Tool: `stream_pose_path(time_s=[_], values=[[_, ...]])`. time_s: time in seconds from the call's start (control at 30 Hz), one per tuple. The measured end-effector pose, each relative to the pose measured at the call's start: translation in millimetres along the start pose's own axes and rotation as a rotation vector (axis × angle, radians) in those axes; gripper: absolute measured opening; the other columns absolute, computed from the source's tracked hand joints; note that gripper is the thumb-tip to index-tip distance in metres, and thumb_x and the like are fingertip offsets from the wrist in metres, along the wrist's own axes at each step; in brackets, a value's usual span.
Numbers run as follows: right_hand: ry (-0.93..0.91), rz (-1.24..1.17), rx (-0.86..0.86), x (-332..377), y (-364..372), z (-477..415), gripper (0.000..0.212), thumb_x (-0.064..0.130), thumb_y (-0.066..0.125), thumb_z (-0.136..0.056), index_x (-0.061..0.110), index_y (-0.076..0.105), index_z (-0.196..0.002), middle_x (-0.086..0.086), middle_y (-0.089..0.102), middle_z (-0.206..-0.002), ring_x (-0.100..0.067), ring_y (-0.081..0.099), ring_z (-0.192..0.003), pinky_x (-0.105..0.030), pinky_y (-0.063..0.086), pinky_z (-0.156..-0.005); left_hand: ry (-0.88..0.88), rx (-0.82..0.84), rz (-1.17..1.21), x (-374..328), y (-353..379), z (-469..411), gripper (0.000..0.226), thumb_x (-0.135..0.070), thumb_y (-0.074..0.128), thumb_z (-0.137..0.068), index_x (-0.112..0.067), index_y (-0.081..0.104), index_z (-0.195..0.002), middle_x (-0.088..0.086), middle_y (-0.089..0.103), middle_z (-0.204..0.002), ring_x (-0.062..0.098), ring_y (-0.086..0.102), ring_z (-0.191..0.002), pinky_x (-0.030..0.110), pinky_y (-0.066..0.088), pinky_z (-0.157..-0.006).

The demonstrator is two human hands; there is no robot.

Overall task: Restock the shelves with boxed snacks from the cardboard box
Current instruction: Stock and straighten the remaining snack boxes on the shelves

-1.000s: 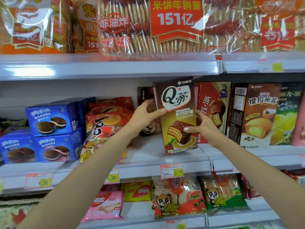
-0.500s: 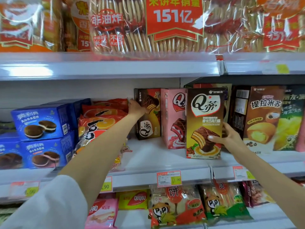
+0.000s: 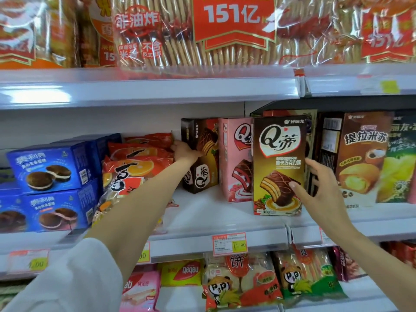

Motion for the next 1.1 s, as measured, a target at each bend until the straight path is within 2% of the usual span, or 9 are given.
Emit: stream_pose_path(time_s=[0.13, 0.23, 0.4, 0.6, 0.7, 0.83, 0.93, 1.03, 1.1], values=[[0.0, -0.025, 0.028, 7.2, 3.2, 2.5, 0.065, 0.021, 0.065, -0.086, 0.025, 0.033, -0.143, -0.004, 0.038, -0.139, -0.02, 0.044, -0.12, -0.042, 0.042, -0.098, 0.067, -0.116, -0.061, -7.5, -7.3, 25.8, 0.098, -0.041, 0.075, -0.075, 0.003, 0.017, -0.141, 0.02, 0.03, -0.143, 0.035, 0.041, -0.127, 0.037, 0.039, -0.098], [0.045, -0.045, 0.07, 9.7, 6.4, 4.7, 0.069, 0.016, 0.065, -0.086, 0.028, 0.03, -0.144, -0.004, 0.038, -0.138, -0.021, 0.048, -0.095, -0.043, 0.045, -0.092, 0.092, -0.182, -0.044, -17.0, -15.6, 44.0, 0.098, -0.05, 0.072, -0.072, 0.001, 0.023, -0.14, 0.015, 0.035, -0.139, 0.035, 0.048, -0.12, 0.037, 0.042, -0.091], [-0.066, 0.133, -0.087, 17.8, 7.7, 10.4, 0.063, 0.007, 0.067, -0.082, 0.01, 0.042, -0.139, -0.014, 0.038, -0.14, -0.031, 0.036, -0.128, -0.04, 0.034, -0.1, 0.116, -0.232, -0.069, -15.5, -40.2, 67.2, 0.085, -0.058, 0.07, -0.07, -0.003, 0.042, -0.128, 0.013, 0.045, -0.13, 0.033, 0.052, -0.115, 0.035, 0.041, -0.086], [-0.329, 0.104, -0.106, 59.5, 15.6, 9.0, 0.053, 0.001, 0.067, -0.078, 0.006, 0.051, -0.128, -0.015, 0.047, -0.132, -0.027, 0.039, -0.125, -0.026, 0.026, -0.102, 0.214, -0.224, -0.057, -8.5, -76.5, 86.3, 0.089, -0.08, 0.058, -0.043, -0.01, 0.063, -0.099, 0.009, 0.064, -0.099, 0.028, 0.064, -0.09, 0.038, 0.053, -0.076], [-0.419, 0.081, -0.041, 85.6, 18.1, 7.8, 0.059, 0.006, 0.069, -0.077, 0.007, 0.048, -0.132, -0.014, 0.046, -0.134, -0.025, 0.037, -0.125, -0.017, 0.019, -0.107, 0.355, -0.202, -0.106, -10.0, -93.5, 99.0, 0.082, -0.072, 0.066, -0.051, -0.013, 0.062, -0.108, 0.007, 0.063, -0.105, 0.025, 0.062, -0.093, 0.042, 0.053, -0.081], [-0.595, 0.166, -0.005, 120.1, 17.0, 3.8, 0.072, 0.018, 0.073, -0.077, 0.009, 0.039, -0.14, -0.015, 0.033, -0.147, -0.028, 0.023, -0.139, -0.025, 0.011, -0.116, 0.575, -0.106, -0.216, -13.9, -113.2, 118.7, 0.072, -0.055, 0.076, -0.064, -0.014, 0.059, -0.12, 0.007, 0.059, -0.115, 0.022, 0.059, -0.103, 0.034, 0.048, -0.086], [-0.706, 0.305, 0.05, 138.0, 17.2, -2.5, 0.081, 0.032, 0.071, -0.074, 0.01, 0.034, -0.143, -0.014, 0.027, -0.151, -0.029, 0.017, -0.143, -0.044, 0.011, -0.118, 0.757, -0.025, -0.361, -23.6, -117.8, 145.2, 0.066, -0.049, 0.074, -0.07, -0.018, 0.055, -0.125, 0.003, 0.052, -0.111, 0.019, 0.053, -0.102, 0.03, 0.043, -0.084], [-0.745, 0.508, 0.149, 146.3, 17.4, -9.9, 0.089, 0.044, 0.079, -0.065, 0.008, 0.042, -0.138, -0.016, 0.047, -0.136, -0.034, 0.038, -0.132, -0.054, 0.015, -0.115, 0.916, 0.05, -0.549, -28.6, -116.9, 158.4, 0.072, -0.05, 0.071, -0.072, -0.02, 0.048, -0.133, 0.003, 0.048, -0.111, 0.019, 0.049, -0.103, 0.032, 0.043, -0.084], [-0.692, 0.561, 0.226, 151.8, 14.5, -11.2, 0.089, 0.052, 0.078, -0.062, 0.012, 0.046, -0.134, -0.01, 0.055, -0.12, -0.03, 0.049, -0.116, -0.046, 0.028, -0.11, 0.976, 0.094, -0.609, -26.3, -114.5, 160.8, 0.071, -0.048, 0.072, -0.073, -0.021, 0.046, -0.134, 0.002, 0.049, -0.112, 0.018, 0.047, -0.104, 0.034, 0.043, -0.084]])
Point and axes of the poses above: each hand's wrist, its own z-axis away from the middle knuckle, its own y-axis out of the palm, x = y × z, the point moved 1 cm from there along -z, towards the middle knuckle
